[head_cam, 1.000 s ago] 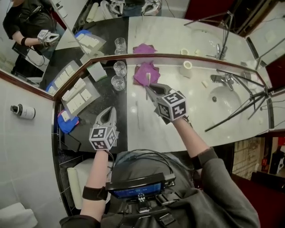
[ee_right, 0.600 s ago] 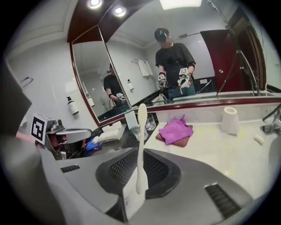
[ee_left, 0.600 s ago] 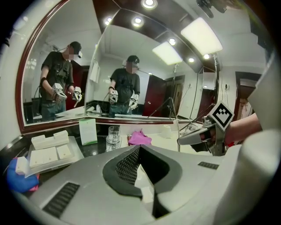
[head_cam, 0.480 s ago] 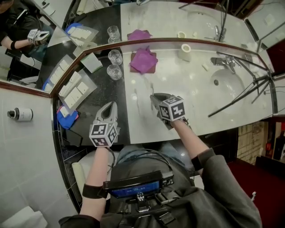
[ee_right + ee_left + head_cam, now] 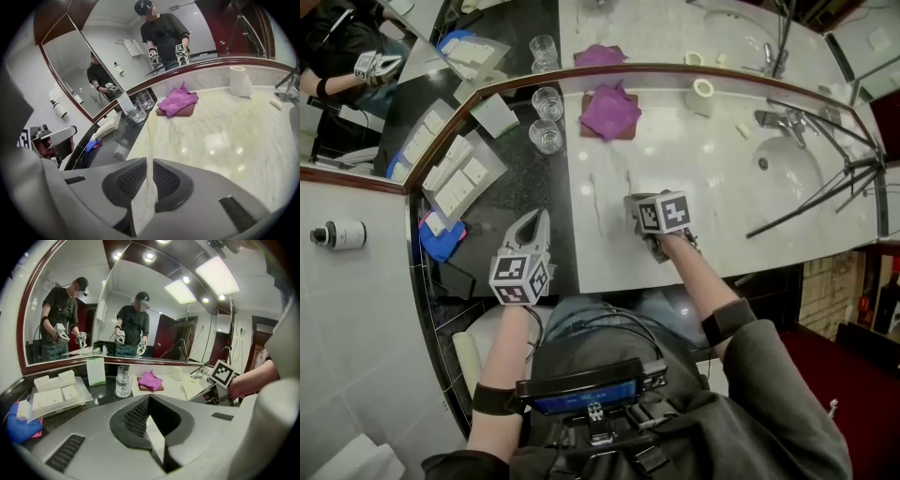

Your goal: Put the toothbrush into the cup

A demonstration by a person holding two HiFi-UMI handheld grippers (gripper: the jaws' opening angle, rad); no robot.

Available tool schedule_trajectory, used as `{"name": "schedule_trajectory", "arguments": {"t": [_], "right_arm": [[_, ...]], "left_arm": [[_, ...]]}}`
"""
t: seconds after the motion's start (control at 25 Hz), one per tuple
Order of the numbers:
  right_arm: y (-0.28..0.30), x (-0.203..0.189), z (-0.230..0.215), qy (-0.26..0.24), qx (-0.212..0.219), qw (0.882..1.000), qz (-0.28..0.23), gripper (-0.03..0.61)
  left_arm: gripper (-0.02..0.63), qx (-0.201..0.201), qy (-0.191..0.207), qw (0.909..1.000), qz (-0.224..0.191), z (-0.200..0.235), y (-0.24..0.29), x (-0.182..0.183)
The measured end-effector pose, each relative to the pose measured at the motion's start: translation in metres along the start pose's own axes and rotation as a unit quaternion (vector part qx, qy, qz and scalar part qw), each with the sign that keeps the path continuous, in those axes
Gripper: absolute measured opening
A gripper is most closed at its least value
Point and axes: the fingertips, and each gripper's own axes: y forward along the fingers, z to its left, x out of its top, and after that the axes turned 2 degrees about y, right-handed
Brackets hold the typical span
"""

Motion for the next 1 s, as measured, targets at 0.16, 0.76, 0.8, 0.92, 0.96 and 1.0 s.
{"name": "schedule_trajectory", "arguments": {"t": [0.16,0.76,0.8,0.92,0.96,1.0], "right_arm": [[0.016,-0.004,-0.008,0.008,-0.01,1.0,0.024,0.066],[0.051,-0.021,-0.028,0.058,-0.048,0.996,0.056,0.069],[0.053,-0.022,-0.029,0.062,-0.052,0.995,0.056,0.069],[0.055,-0.022,-0.031,0.064,-0.063,0.995,0.052,0.075],[0.056,-0.023,-0.034,0.062,-0.07,0.994,0.052,0.077],[0.057,-0.024,-0.037,0.059,-0.077,0.994,0.052,0.077]], "left_arm": [[0.003,0.005,-0.005,1.0,0.001,0.007,-0.002,-0.003],[0.003,0.033,-0.03,0.999,0.002,0.035,-0.023,-0.02],[0.003,0.035,-0.031,0.9989,0.003,0.036,-0.024,-0.021],[0.003,0.038,-0.033,0.9987,0.005,0.039,-0.028,-0.025],[0.003,0.039,-0.034,0.9986,0.005,0.04,-0.029,-0.026],[0.003,0.04,-0.035,0.9986,0.006,0.041,-0.029,-0.026]]}}
